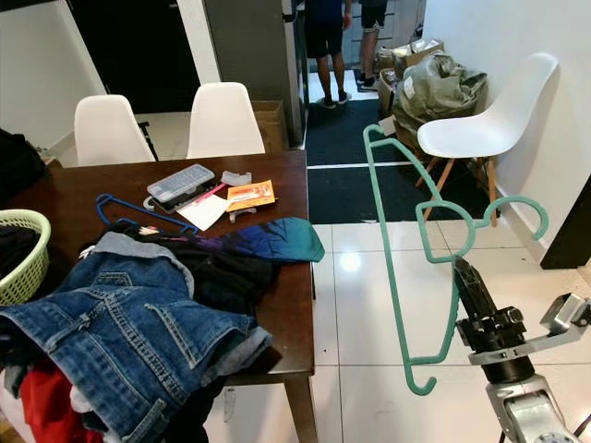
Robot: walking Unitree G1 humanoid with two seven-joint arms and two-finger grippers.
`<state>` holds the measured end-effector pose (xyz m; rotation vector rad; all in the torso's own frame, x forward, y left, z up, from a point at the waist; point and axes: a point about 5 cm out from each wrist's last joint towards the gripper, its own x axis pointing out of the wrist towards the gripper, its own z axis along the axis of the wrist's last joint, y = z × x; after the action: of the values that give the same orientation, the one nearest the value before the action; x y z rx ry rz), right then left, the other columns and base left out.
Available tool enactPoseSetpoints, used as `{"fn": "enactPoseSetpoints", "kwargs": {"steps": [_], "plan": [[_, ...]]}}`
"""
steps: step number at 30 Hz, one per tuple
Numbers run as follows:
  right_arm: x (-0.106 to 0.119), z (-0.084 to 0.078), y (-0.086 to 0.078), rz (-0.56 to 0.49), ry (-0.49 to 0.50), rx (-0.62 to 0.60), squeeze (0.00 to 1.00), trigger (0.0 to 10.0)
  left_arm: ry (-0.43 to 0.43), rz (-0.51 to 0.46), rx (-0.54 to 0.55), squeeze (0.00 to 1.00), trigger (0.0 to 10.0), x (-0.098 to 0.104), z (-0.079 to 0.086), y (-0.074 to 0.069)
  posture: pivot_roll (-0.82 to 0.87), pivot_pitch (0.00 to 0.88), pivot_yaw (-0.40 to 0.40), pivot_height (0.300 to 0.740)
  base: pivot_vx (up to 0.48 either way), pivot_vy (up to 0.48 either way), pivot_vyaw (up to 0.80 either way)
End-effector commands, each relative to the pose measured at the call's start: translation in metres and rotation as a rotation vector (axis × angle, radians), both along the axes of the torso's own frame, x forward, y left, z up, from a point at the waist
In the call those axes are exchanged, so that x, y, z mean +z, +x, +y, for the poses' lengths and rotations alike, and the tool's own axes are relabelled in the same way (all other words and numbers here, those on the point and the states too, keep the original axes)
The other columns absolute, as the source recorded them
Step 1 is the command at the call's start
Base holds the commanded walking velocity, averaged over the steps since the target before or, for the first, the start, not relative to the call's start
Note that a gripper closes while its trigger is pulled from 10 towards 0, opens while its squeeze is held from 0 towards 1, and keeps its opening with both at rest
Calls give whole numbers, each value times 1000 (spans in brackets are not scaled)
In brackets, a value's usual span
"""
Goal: Hang hanger
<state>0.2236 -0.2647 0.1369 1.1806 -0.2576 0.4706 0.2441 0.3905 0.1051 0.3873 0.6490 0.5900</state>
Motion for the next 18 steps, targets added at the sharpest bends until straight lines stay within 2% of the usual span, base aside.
{"fn": "enactPoseSetpoints", "kwargs": {"steps": [1,3,4,5,6,7,10,12,14,15,18], "plan": [[0,4,1,6,9,14,0,10000,-21,29,-5,0,10000,-7,-3,-2,-130,0,62,740,0,0,0],[-1,4,1,8,11,16,0,10000,73,170,-92,0,10000,-10,-1,-5,-128,0,61,740,0,0,0],[-1,4,1,8,11,16,0,10000,73,170,-92,0,10000,-10,-1,-5,-128,0,61,740,0,0,0],[-1,4,0,9,12,17,0,10000,101,215,-155,0,10000,-8,-3,-4,-128,0,63,740,0,0,0],[-1,4,0,9,12,17,0,10000,101,215,-155,0,10000,-8,-3,-4,-128,0,63,740,0,0,0],[-1,4,0,10,15,19,0,10000,60,221,-373,0,10000,-4,-26,7,-127,0,60,740,0,0,0],[-1,4,0,10,15,20,0,10000,37,216,-430,0,10000,-3,-34,10,-127,0,60,740,0,0,0],[-1,4,-1,13,17,22,0,10000,-108,184,-637,0,10000,4,-71,16,-130,0,62,740,0,0,0],[-2,5,-1,14,18,24,0,10000,-198,181,-827,0,10000,10,-104,15,-130,0,62,740,0,0,0],[-2,5,-1,14,18,24,0,10000,-198,181,-827,0,10000,10,-104,15,-130,0,62,740,0,0,0],[-3,5,-1,16,20,26,0,10000,-261,168,-1029,0,10000,22,-133,9,-129,0,64,740,0,0,0]]}}
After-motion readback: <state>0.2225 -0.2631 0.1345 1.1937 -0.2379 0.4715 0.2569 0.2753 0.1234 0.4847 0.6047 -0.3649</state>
